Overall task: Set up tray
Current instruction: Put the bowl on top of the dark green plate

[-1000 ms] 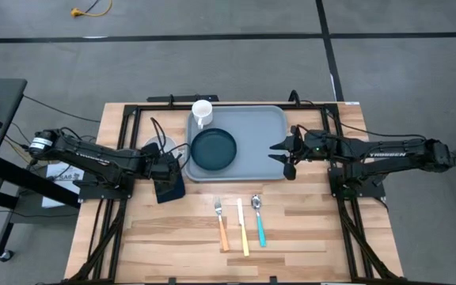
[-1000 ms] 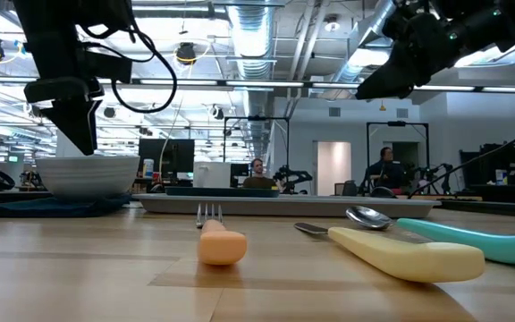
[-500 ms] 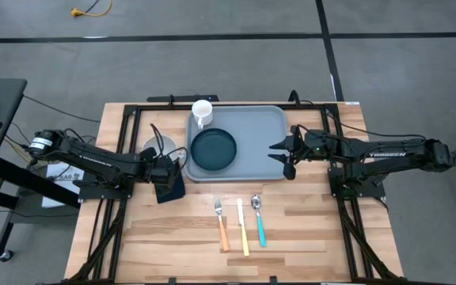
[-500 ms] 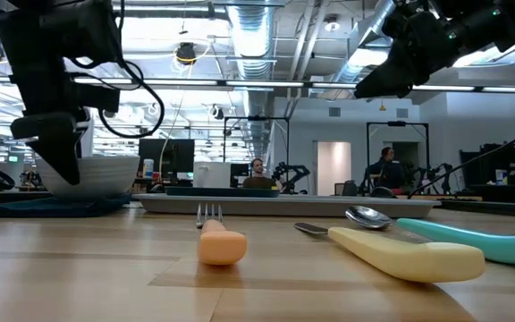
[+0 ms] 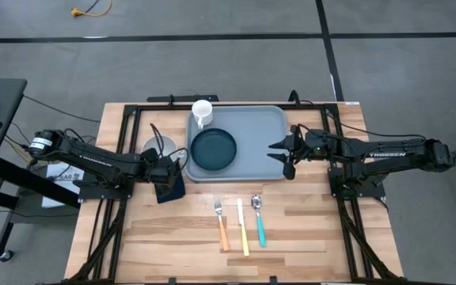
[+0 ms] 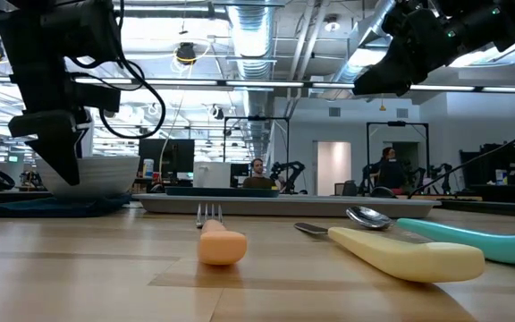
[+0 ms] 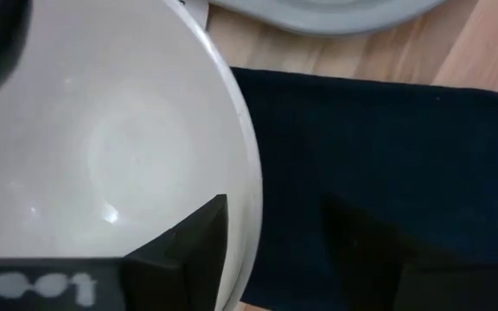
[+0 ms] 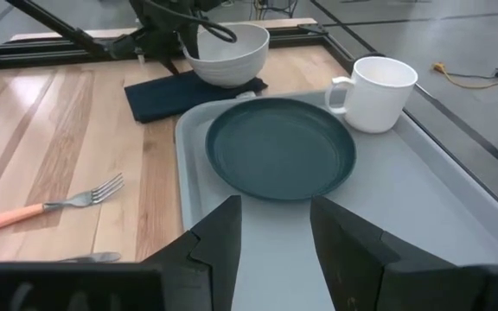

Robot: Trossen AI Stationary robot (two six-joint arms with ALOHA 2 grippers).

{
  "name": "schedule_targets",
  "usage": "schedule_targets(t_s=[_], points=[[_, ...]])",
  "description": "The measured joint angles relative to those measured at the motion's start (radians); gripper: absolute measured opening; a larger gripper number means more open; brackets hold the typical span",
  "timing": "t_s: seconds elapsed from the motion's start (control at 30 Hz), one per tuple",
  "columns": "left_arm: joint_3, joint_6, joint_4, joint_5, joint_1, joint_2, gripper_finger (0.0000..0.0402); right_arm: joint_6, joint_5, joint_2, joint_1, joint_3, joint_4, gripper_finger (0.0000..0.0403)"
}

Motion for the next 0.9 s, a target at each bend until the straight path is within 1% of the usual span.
schedule_targets(t_s=[0.17,0.53,0.7,0.9], points=[[0.000,0.000,-0.001,0.000,0.000,0.000,0.0130,0.000,0.000,0.000,0.000,0.000,0.000,0.0134],[0.000,0.028,-0.001,-0.001,0.000,0.000,0.0010,0.000,0.000,0.000,0.000,0.000,0.000,0.0134],[0.008,0.036,-0.005,-0.014,0.000,-0.001,0.0008,0.000,0.000,0.000,0.000,0.000,0.000,0.0134],[0.069,0.069,-0.019,-0.030,0.000,0.000,0.0003,0.000,0.000,0.000,0.000,0.000,0.000,0.0134]])
